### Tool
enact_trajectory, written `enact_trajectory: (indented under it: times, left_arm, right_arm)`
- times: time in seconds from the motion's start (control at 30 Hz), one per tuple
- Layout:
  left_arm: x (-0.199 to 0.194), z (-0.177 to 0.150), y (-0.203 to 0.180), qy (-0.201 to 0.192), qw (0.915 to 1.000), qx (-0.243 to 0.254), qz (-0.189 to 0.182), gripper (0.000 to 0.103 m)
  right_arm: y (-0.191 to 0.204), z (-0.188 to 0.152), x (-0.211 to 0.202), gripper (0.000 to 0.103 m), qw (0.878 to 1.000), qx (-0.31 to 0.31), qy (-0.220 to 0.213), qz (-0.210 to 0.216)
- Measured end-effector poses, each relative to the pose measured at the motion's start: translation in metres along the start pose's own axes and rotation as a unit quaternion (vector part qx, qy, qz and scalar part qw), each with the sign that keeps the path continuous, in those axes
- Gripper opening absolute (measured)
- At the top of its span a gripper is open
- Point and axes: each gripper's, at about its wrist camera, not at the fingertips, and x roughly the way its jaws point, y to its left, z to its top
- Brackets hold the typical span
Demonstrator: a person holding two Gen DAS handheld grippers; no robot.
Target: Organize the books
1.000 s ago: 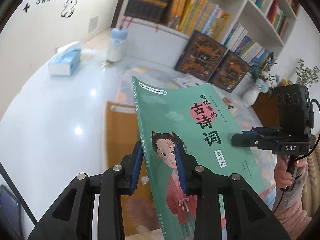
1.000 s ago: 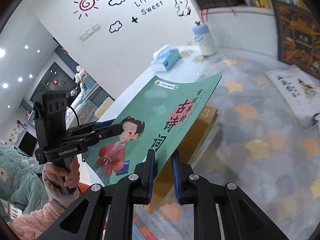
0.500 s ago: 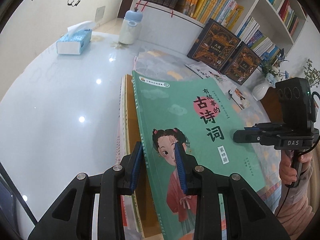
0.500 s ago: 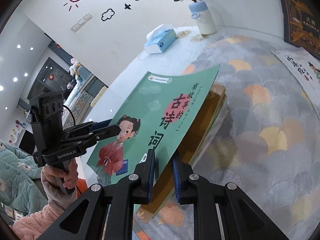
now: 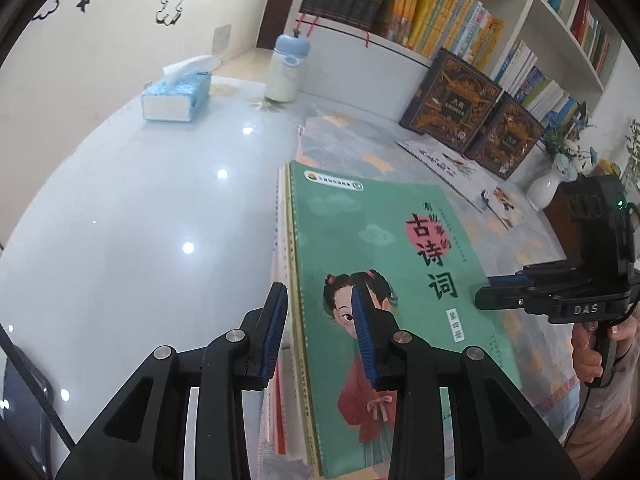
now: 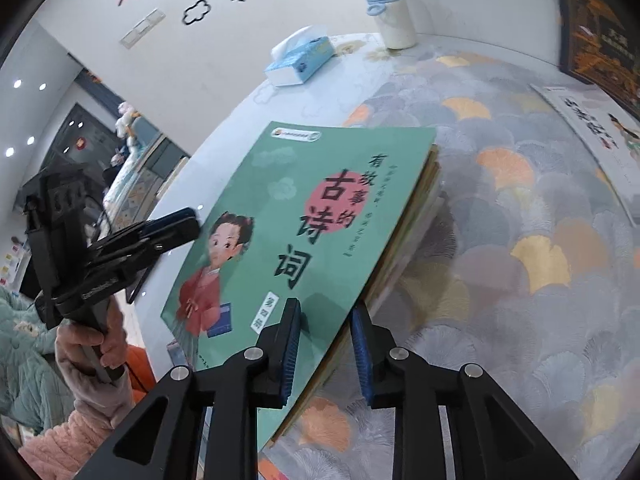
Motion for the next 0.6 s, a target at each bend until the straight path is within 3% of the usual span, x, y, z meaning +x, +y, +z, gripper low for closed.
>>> enact_trajectory:
  times: [0.07,0.13,0.33,0.43,0.6]
  left_arm:
    - [-0.004,0.0,0.0,-0.005,0.9999,0.004,0.01,0.03]
    - [-0.008,-0.001,-0.002,-0.01,0.9994,0.011,0.03,0.03]
    - [-0.013,-0.005,-0.012,-0.015,0.9985,0.028,0.045,0.032]
    - [-0.014,-0.008,-0.015,-0.003,0.9988,0.023,0.044,0.032]
    - [-0.027,-0.009,-0.032,-0.009,0.9979,0.031,0.056,0.032]
  right_arm:
    - [-0.002,-0.002,-0.003,0.04,1.0,0.009,-0.005,-0.014]
    - [0.0,-0.006,-0.003,0.046,1.0,0.012,0.006,-0.018]
    - [0.032,-0.02,0.017,0.051,0.997,-0.022,0.069,-0.02]
    - [0.051,-0.025,0.017,0.054,0.994,-0.064,0.061,-0.068]
    - [0.051,-0.029,0.015,0.055,0.994,-0.081,0.062,-0.049]
